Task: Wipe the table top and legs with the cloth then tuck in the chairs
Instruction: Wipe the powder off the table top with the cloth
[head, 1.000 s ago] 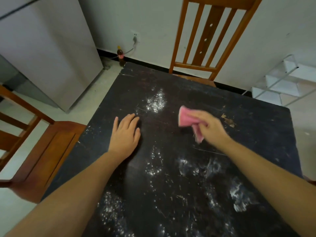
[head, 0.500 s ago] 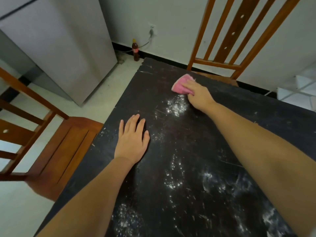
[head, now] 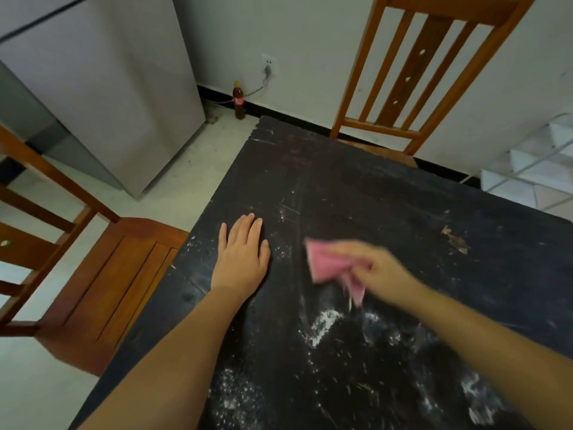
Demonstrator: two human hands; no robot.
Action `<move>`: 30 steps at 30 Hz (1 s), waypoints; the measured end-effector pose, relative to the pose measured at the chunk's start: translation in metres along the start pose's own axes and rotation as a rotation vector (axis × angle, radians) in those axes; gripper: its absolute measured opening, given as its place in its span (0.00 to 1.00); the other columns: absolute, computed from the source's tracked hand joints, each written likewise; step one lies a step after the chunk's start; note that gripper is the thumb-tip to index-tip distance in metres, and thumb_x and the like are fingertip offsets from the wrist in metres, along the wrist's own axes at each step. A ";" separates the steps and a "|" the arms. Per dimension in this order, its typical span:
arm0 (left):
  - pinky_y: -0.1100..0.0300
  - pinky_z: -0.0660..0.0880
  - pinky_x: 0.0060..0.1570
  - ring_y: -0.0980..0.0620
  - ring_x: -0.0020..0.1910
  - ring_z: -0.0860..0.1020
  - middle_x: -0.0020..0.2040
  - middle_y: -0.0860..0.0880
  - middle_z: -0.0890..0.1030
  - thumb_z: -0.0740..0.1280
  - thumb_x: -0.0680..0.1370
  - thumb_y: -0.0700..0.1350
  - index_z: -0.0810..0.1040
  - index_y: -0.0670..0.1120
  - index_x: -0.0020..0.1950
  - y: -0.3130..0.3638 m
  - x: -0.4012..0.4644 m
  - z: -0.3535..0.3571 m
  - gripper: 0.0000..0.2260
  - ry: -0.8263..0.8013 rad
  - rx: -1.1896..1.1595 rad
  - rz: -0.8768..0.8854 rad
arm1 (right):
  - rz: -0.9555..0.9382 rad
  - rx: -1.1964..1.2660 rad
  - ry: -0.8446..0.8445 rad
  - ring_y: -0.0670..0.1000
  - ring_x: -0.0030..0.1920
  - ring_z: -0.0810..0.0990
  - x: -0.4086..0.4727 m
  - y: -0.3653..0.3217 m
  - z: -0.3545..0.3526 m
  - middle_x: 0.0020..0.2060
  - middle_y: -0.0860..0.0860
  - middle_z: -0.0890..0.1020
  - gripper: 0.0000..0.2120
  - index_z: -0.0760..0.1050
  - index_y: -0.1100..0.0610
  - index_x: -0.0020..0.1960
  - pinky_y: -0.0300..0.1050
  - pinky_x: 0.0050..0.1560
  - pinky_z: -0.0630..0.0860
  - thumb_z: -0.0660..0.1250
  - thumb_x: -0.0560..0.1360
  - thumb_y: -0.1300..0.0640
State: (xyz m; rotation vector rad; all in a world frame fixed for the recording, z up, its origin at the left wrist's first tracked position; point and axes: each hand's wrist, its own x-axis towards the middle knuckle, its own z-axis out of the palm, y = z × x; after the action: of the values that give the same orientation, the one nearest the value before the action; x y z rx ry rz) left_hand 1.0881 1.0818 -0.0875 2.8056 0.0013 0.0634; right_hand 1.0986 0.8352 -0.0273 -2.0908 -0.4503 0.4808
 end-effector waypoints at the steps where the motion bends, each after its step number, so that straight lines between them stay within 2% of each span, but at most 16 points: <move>1: 0.51 0.41 0.71 0.48 0.73 0.57 0.72 0.44 0.64 0.42 0.77 0.54 0.63 0.43 0.72 0.000 0.000 0.000 0.28 0.000 0.010 0.002 | 0.028 -0.032 0.133 0.48 0.49 0.80 0.020 0.002 -0.016 0.58 0.43 0.77 0.29 0.73 0.45 0.62 0.25 0.45 0.73 0.58 0.71 0.74; 3: 0.51 0.41 0.71 0.48 0.73 0.57 0.72 0.45 0.64 0.41 0.77 0.54 0.63 0.44 0.71 -0.001 0.000 0.000 0.28 -0.004 0.023 0.008 | 0.087 -0.180 0.312 0.47 0.54 0.76 0.068 0.016 -0.048 0.61 0.47 0.74 0.25 0.71 0.50 0.66 0.26 0.48 0.73 0.56 0.75 0.71; 5: 0.51 0.41 0.71 0.48 0.73 0.57 0.72 0.45 0.64 0.40 0.76 0.55 0.63 0.44 0.72 -0.001 0.002 0.001 0.29 -0.008 0.023 0.006 | 0.158 -0.315 0.444 0.50 0.63 0.72 0.114 0.032 -0.073 0.64 0.52 0.72 0.20 0.68 0.54 0.68 0.37 0.62 0.70 0.55 0.78 0.66; 7: 0.50 0.42 0.71 0.48 0.73 0.58 0.72 0.45 0.64 0.40 0.76 0.54 0.62 0.43 0.72 0.000 0.002 0.001 0.29 -0.007 0.029 0.002 | 0.203 -0.456 0.468 0.55 0.68 0.68 0.157 0.045 -0.080 0.66 0.56 0.71 0.19 0.68 0.57 0.69 0.47 0.69 0.64 0.55 0.79 0.63; 10: 0.50 0.42 0.72 0.49 0.73 0.57 0.73 0.45 0.63 0.41 0.77 0.54 0.60 0.44 0.73 -0.001 0.001 0.002 0.28 -0.020 0.034 -0.003 | 0.189 -0.542 0.321 0.56 0.69 0.66 0.207 0.048 -0.061 0.68 0.55 0.70 0.26 0.67 0.55 0.69 0.54 0.70 0.63 0.49 0.74 0.49; 11: 0.50 0.42 0.72 0.49 0.73 0.56 0.73 0.45 0.62 0.40 0.77 0.54 0.59 0.44 0.73 -0.001 0.001 0.002 0.28 -0.019 0.024 -0.005 | 0.144 -0.557 0.280 0.56 0.70 0.63 0.216 0.040 -0.048 0.70 0.56 0.67 0.27 0.66 0.55 0.70 0.56 0.71 0.61 0.50 0.73 0.49; 14: 0.51 0.41 0.72 0.49 0.74 0.54 0.74 0.44 0.59 0.41 0.77 0.54 0.54 0.44 0.75 0.001 0.000 0.001 0.28 -0.006 -0.019 -0.009 | 0.022 -0.551 0.095 0.54 0.75 0.51 0.214 0.011 -0.006 0.75 0.55 0.56 0.25 0.61 0.54 0.73 0.53 0.73 0.45 0.57 0.77 0.62; 16: 0.52 0.41 0.72 0.49 0.74 0.51 0.75 0.44 0.56 0.41 0.77 0.55 0.51 0.44 0.75 0.002 0.000 -0.001 0.28 0.009 -0.049 -0.012 | -0.090 -0.517 0.035 0.51 0.76 0.50 0.195 -0.004 0.013 0.75 0.53 0.56 0.26 0.62 0.51 0.72 0.50 0.73 0.43 0.58 0.76 0.66; 19: 0.52 0.41 0.73 0.49 0.75 0.49 0.75 0.43 0.54 0.41 0.77 0.55 0.49 0.44 0.75 0.001 -0.002 -0.003 0.29 0.030 -0.128 -0.013 | -0.214 -0.484 -0.079 0.50 0.75 0.52 0.148 -0.001 0.032 0.74 0.52 0.60 0.27 0.66 0.52 0.70 0.50 0.74 0.46 0.59 0.74 0.70; 23: 0.54 0.43 0.73 0.48 0.74 0.54 0.74 0.42 0.59 0.44 0.78 0.52 0.53 0.42 0.75 0.000 -0.006 -0.011 0.27 0.098 -0.350 -0.052 | -0.314 -0.461 -0.210 0.51 0.75 0.55 0.059 0.009 0.054 0.72 0.52 0.65 0.28 0.70 0.54 0.68 0.53 0.75 0.50 0.58 0.70 0.72; 26: 0.50 0.46 0.73 0.48 0.72 0.60 0.72 0.43 0.65 0.48 0.78 0.48 0.60 0.41 0.72 -0.016 -0.024 -0.019 0.24 0.096 -0.288 -0.114 | -0.327 -0.425 -0.368 0.46 0.74 0.57 -0.007 0.009 0.067 0.69 0.47 0.68 0.25 0.73 0.53 0.65 0.49 0.75 0.51 0.61 0.71 0.70; 28: 0.48 0.47 0.72 0.48 0.71 0.64 0.69 0.44 0.69 0.47 0.78 0.49 0.65 0.42 0.70 -0.034 -0.047 -0.023 0.23 0.071 -0.137 -0.129 | -0.261 -0.292 -0.365 0.40 0.69 0.65 -0.029 -0.001 0.067 0.65 0.45 0.72 0.22 0.77 0.54 0.61 0.46 0.72 0.61 0.62 0.71 0.71; 30: 0.45 0.49 0.70 0.47 0.69 0.67 0.68 0.44 0.71 0.46 0.78 0.50 0.69 0.43 0.67 -0.051 -0.070 -0.027 0.24 0.062 -0.014 -0.106 | -0.127 -0.121 -0.231 0.39 0.57 0.77 -0.023 -0.018 0.055 0.60 0.47 0.77 0.23 0.79 0.53 0.58 0.44 0.58 0.75 0.60 0.71 0.73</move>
State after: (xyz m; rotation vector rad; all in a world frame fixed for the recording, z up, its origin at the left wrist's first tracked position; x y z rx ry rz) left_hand 1.0173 1.1380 -0.0814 2.7832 0.1636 0.1239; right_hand 1.0491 0.8726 -0.0361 -2.1148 -0.7586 0.6372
